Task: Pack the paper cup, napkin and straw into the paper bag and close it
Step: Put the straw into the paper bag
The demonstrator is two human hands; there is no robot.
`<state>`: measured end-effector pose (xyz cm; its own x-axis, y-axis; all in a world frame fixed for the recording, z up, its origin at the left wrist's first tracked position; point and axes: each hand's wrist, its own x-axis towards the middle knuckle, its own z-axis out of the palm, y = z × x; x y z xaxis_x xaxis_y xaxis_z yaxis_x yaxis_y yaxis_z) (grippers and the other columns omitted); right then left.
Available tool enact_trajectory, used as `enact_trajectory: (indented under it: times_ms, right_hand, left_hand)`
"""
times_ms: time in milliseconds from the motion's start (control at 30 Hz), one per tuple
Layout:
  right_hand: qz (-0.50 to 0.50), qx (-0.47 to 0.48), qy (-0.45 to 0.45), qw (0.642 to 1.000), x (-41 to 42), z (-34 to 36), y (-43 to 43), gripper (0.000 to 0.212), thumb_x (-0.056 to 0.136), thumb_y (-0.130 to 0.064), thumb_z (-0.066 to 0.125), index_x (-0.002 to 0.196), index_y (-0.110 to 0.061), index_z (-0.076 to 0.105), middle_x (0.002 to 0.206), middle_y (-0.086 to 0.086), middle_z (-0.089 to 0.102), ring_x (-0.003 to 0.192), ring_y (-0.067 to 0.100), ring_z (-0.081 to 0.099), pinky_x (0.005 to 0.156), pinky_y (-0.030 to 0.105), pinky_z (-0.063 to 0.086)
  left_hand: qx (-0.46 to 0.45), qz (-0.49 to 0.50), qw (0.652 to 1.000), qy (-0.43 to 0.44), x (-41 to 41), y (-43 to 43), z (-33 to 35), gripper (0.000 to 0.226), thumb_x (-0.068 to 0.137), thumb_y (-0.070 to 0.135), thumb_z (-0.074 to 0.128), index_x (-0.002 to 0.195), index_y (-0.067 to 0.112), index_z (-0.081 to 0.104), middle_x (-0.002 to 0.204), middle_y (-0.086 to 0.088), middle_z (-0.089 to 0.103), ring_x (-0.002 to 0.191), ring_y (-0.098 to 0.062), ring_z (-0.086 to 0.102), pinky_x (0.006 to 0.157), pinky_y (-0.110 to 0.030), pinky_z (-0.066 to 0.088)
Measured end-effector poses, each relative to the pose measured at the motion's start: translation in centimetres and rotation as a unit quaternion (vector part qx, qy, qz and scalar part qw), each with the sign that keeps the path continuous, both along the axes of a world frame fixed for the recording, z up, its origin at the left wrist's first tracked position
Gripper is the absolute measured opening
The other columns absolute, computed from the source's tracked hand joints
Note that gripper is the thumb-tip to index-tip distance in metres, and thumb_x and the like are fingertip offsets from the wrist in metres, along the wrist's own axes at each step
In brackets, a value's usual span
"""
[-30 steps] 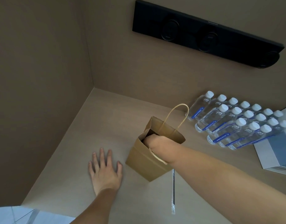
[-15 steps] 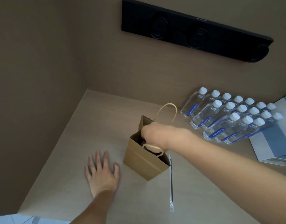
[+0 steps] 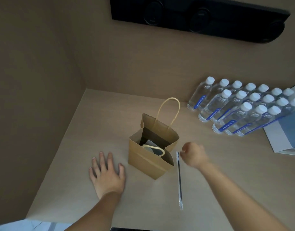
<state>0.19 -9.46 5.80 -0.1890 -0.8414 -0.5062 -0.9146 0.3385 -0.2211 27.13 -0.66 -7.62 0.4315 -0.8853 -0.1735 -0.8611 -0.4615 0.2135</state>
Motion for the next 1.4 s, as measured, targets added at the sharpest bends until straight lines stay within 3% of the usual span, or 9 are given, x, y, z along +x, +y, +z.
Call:
enact_trajectory:
  times_ms: [300,500,633,800,933,1067,1133,1233,1400]
  right_hand:
    - [-0.083,-0.015,0.011,0.996,1.4,-8.5,4.3,0.019,0.091,-0.005,0.043,0.104,-0.007,0.057,0.103,0.014,0.061,0.086,0.031,0.059,0.072,0.034,0.047]
    - [-0.157,-0.005,-0.048,0.986,1.1,-7.3,2.8,0.023,0.086,-0.030,0.060,0.082,-0.010,0.070,0.085,0.010,0.067,0.078,0.027,0.064,0.065,0.032,0.055]
    - [-0.196,-0.100,-0.148,0.964,0.9,-2.8,-0.1,0.020,0.084,-0.025,0.063,0.067,-0.014,0.059,0.075,0.011,0.069,0.076,0.029,0.068,0.067,0.034,0.055]
    - [-0.265,-0.269,-0.464,0.801,2.5,8.2,-2.8,0.023,0.088,0.009,0.053,0.078,-0.012,0.054,0.081,0.014,0.072,0.066,0.026,0.064,0.063,0.036,0.053]
    - [-0.206,-0.359,-0.594,0.690,2.9,16.0,-3.0,0.024,0.087,0.011,0.055,0.091,-0.011,0.063,0.073,0.005,0.072,0.063,0.021,0.061,0.059,0.027,0.050]
    - [-0.107,-0.445,-0.637,0.620,3.8,22.9,-1.2,0.029,0.083,0.016,0.050,0.087,-0.008,0.067,0.070,0.005,0.064,0.060,0.019,0.058,0.058,0.030,0.048]
    - [-0.053,-0.489,-0.607,0.624,4.6,24.4,-0.3,0.028,0.081,0.017,0.051,0.085,-0.007,0.065,0.071,0.006,0.064,0.060,0.020,0.059,0.060,0.032,0.049]
    - [-0.001,-0.534,-0.503,0.680,6.4,23.7,0.3,0.027,0.081,0.016,0.052,0.088,-0.005,0.066,0.075,0.008,0.065,0.061,0.017,0.063,0.060,0.033,0.055]
    - [0.013,-0.486,-0.419,0.767,7.8,18.2,0.8,0.020,0.084,0.008,0.060,0.083,-0.009,0.072,0.079,0.002,0.072,0.071,0.018,0.068,0.070,0.038,0.059]
  left_hand:
    - [0.006,0.001,1.000,-0.007,-0.1,0.0,0.1,0.068,0.091,0.055,0.022,0.153,0.027,0.025,0.165,-0.006,0.018,0.151,-0.032,0.008,0.121,-0.052,0.010]
    - [0.016,0.003,1.000,-0.008,-0.2,-0.2,0.3,0.069,0.091,0.057,0.020,0.153,0.027,0.022,0.165,-0.006,0.017,0.152,-0.033,0.007,0.121,-0.052,0.010]
    - [0.021,0.000,1.000,-0.007,-0.2,-0.2,0.1,0.067,0.093,0.056,0.023,0.154,0.028,0.019,0.166,-0.006,0.014,0.152,-0.033,0.004,0.121,-0.052,0.009]
    - [0.021,0.002,1.000,-0.011,-0.1,-0.2,0.1,0.069,0.091,0.057,0.020,0.153,0.028,0.022,0.165,-0.005,0.016,0.152,-0.033,0.006,0.120,-0.052,0.010]
    - [0.020,0.004,1.000,-0.009,-0.1,-0.2,0.1,0.070,0.090,0.058,0.017,0.154,0.028,0.022,0.166,-0.005,0.015,0.152,-0.032,0.004,0.121,-0.052,0.009]
    - [0.019,0.009,1.000,-0.003,-0.1,-0.3,0.1,0.071,0.090,0.059,0.016,0.154,0.029,0.020,0.166,-0.004,0.014,0.152,-0.032,0.004,0.121,-0.052,0.009]
    - [0.026,0.006,1.000,-0.010,-0.2,-0.3,0.2,0.071,0.090,0.059,0.013,0.155,0.029,0.017,0.166,-0.004,0.012,0.152,-0.032,0.003,0.121,-0.051,0.008]
    - [0.024,0.007,1.000,-0.011,-0.1,-0.2,0.3,0.071,0.090,0.059,0.013,0.155,0.029,0.017,0.166,-0.004,0.012,0.152,-0.031,0.003,0.121,-0.051,0.008]
    - [0.021,0.007,1.000,-0.009,-0.2,-0.2,0.3,0.071,0.090,0.058,0.015,0.154,0.028,0.022,0.165,-0.005,0.017,0.152,-0.032,0.007,0.121,-0.051,0.010]
